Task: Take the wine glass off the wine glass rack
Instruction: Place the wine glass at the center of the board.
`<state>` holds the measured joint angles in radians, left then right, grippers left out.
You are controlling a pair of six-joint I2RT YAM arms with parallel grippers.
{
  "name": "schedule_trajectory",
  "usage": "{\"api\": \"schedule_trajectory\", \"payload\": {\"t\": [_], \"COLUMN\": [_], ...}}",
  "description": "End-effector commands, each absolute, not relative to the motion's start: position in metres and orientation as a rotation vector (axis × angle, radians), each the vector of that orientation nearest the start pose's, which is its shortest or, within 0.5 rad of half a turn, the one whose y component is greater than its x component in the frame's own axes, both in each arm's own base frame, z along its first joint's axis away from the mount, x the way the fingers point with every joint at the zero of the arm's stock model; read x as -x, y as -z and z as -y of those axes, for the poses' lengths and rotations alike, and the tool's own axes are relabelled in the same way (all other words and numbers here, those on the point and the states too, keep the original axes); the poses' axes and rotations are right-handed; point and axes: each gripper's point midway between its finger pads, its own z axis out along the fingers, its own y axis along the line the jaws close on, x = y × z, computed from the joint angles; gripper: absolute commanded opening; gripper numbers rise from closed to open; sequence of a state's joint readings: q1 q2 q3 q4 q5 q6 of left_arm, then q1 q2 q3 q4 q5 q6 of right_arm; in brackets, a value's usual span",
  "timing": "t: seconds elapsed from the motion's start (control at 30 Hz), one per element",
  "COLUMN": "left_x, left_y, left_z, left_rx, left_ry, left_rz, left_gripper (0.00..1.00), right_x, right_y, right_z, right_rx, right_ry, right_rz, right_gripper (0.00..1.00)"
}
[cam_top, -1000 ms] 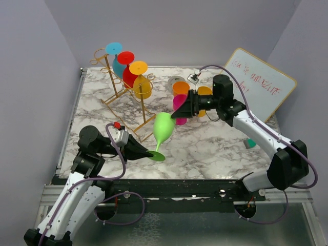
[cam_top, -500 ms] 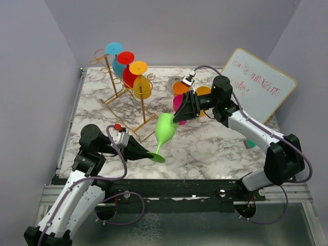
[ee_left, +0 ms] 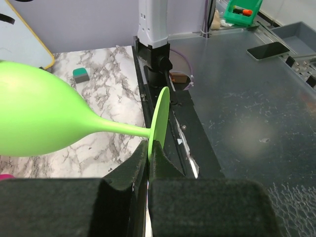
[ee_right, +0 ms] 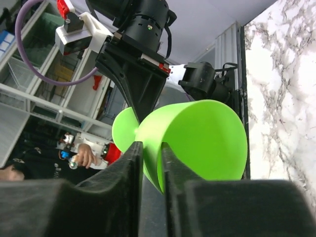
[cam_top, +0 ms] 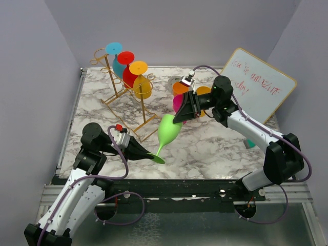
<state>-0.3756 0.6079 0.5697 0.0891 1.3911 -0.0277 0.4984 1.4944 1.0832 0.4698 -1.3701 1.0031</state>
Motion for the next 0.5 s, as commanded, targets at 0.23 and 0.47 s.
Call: {"api": "schedule_trajectory", "payload": {"t": [0.23, 0.47], "left_x": [-0.0909, -0.0940], "left_y": [-0.2798, -0.2810], "left_z": [0.2205, 0.2203], "left_rx": [-1.321, -1.287], "left_ry": [1.312, 1.293], "left_rz": [-1.104, -1.128], "left_gripper": [0.00, 0.02], "right_x": [-0.1885, -0.1848], "right_y": [-0.3157, -0.3183], "right_z": [-0.3106, -0.3084], "right_rx": [0.985, 1.009], "right_ry": [-2.071, -2.065], "right_rz": [-1.823, -1.809], "right_gripper": [0.00, 0.00]}}
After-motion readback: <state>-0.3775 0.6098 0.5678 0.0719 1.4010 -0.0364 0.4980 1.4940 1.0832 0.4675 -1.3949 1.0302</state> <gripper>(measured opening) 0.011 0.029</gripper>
